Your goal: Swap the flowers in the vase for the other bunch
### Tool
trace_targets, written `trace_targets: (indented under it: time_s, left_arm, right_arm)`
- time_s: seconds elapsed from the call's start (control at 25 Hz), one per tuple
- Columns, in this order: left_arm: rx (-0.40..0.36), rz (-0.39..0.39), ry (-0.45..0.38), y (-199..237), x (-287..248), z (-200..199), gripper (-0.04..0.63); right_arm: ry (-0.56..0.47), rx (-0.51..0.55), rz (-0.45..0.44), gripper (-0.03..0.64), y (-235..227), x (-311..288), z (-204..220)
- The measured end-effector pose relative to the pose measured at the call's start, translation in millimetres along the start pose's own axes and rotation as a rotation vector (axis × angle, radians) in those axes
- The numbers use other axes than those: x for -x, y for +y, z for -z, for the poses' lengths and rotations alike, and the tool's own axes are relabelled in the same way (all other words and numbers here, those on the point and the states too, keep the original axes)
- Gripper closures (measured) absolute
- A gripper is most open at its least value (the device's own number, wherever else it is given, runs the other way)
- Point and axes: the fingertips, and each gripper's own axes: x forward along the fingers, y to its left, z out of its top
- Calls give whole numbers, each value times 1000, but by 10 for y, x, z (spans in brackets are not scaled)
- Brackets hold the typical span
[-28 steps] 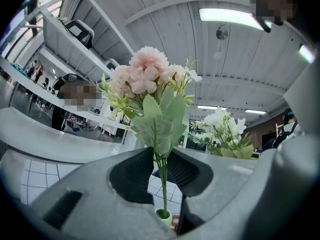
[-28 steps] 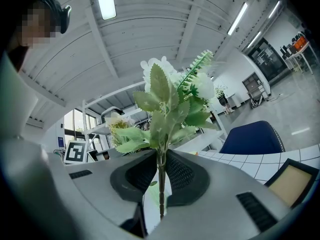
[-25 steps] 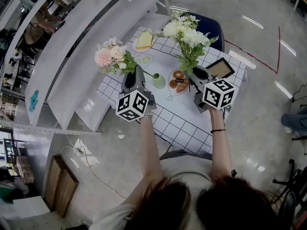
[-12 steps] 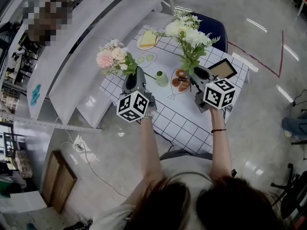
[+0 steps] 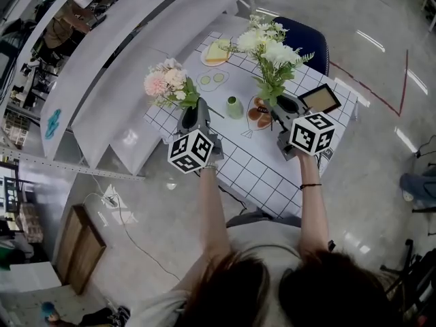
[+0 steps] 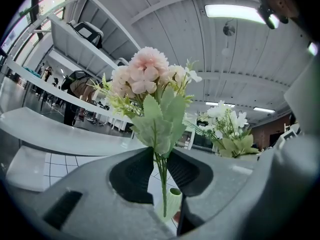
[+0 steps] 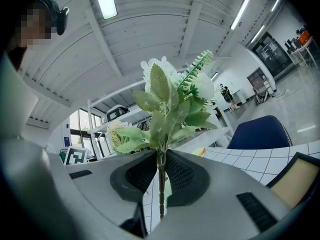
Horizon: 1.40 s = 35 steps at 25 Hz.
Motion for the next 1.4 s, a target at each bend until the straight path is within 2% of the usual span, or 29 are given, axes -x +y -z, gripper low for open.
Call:
trace_targets:
  time_s: [0.52, 1.16, 1.4]
  left_arm:
    - [-1, -36, 26, 80, 198, 151, 517]
    - [0, -34, -1, -40, 475, 82, 515]
    - [-8, -34, -20, -153, 600, -2, 515]
  right_arm:
    - [4, -3, -25, 565, 84, 2, 11]
    - [-8, -3, -45, 565, 221, 201, -3]
    - [-28, 12, -33, 565, 276, 238, -149]
